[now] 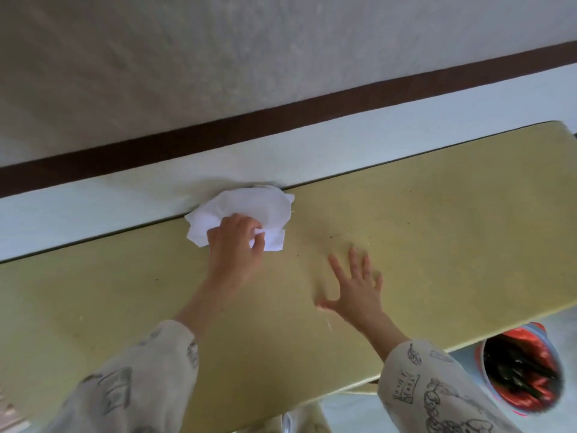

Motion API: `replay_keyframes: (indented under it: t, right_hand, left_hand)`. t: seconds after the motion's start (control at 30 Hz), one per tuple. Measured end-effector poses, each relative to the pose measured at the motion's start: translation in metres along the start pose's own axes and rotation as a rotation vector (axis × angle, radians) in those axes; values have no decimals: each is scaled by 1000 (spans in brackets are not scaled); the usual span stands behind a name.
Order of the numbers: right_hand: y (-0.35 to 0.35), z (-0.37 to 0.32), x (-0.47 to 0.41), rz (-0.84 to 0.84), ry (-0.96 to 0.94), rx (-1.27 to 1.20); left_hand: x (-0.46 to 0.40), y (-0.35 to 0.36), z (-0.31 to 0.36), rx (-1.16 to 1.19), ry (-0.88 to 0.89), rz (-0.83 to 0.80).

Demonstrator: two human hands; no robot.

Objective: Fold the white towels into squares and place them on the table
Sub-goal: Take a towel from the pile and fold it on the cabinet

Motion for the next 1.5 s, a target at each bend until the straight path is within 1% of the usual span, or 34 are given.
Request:
replay_keyframes:
  t: [0.07,0.1,0.13,0.2,0.23,0.27,0.3,0.37,0.4,0.43,0.47,0.53,0.6,0.7,0.8,0.93,1.07,1.17,1.27,1.33,1.4,1.5]
  right_hand:
    - [-2,-2,0,-16,6,-6]
    - [-4,-2,-1,-37,8,-8]
    - [-7,-2,-2,-73,14,-17]
    - [-16,-4,-4,-142,41,-111]
    - [-25,-8,-4,-137,51,-198]
    - [-36,-15,-4,-82,43,-303]
    - [-50,-24,-1,20,10,-412]
    - [-83,-55,13,243,-166,-586]
    - [-100,-73,24,308,-281,-631]
    - [-114,-91,37,334,-392,-634]
    - [-125,-108,47,336,-492,-608]
    - [-134,-128,60,287,-616,-538]
    - [-130,-128,66,195,-627,-499]
    - [-122,-103,77,91,-555,-569]
    - [-119,-73,88,-1,-530,-580]
    - [-122,-40,94,-104,-539,-543]
    - [-130,-15,97,-119,-539,-521]
    - [-145,-3,97,-29,-544,-431]
    - [-171,2,98,169,-545,-225]
    - [-195,1,101,304,-553,-101]
    - [-220,0,105,412,-583,-64]
    - [-250,2,111,487,-638,-83]
  left_hand:
    - [-7,-36,2,252,-102,21]
    - [-11,-53,3,330,-154,37]
    - [-16,-68,4,369,-191,32]
    - [-21,-92,11,407,-187,-32]
    - [-21,-102,16,432,-171,-75]
    - [-19,-112,21,464,-164,-113]
    - [-15,-120,25,494,-171,-149]
    - [-4,-133,35,512,-185,-214]
    - [4,-138,40,476,-175,-252]
    - [14,-139,45,420,-159,-298]
    - [25,-140,50,370,-144,-351]
    - [47,-138,58,325,-112,-446]
    - [65,-137,63,300,-85,-471]
    - [87,-130,65,206,-85,-454]
    - [109,-115,66,205,-146,-447]
    - [125,-101,73,195,-218,-266]
    - [133,-95,87,198,-215,-189]
    - [135,-100,86,221,-263,-156]
    - [129,-106,88,224,-270,-133]
    - [121,-114,94,231,-265,-83]
    - [113,-125,101,289,-255,-19]
    - [100,-142,110,392,-237,78]
Point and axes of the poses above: each hand's wrist, its own x-axis away from the middle knuckle, its own y-axis out of the palm, z = x × y, the point moved 7 cm from there along -x, towards the middle knuckle, and after that the axes turned 10 degrees about -y, right-handed, at the moved point
